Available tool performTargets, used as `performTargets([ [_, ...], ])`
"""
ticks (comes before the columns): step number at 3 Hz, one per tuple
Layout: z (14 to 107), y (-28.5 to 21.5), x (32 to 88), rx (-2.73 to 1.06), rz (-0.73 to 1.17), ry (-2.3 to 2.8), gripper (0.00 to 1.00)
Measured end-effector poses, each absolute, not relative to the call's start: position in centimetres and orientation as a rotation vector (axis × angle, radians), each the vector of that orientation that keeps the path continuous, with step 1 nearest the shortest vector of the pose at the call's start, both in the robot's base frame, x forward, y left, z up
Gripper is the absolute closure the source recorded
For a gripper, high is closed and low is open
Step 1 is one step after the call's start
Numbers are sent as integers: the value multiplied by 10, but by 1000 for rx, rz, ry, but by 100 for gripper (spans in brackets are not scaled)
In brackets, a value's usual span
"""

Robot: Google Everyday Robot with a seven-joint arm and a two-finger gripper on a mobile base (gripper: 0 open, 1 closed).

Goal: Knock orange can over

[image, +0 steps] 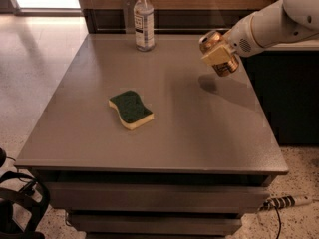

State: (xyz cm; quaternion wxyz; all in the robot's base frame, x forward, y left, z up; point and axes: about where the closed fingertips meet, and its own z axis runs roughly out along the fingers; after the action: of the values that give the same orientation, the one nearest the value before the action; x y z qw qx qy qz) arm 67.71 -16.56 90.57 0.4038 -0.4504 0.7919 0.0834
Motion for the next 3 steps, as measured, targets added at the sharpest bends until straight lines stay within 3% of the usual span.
performTargets([
  [3,843,-140,679,-1291,86,2112,100],
])
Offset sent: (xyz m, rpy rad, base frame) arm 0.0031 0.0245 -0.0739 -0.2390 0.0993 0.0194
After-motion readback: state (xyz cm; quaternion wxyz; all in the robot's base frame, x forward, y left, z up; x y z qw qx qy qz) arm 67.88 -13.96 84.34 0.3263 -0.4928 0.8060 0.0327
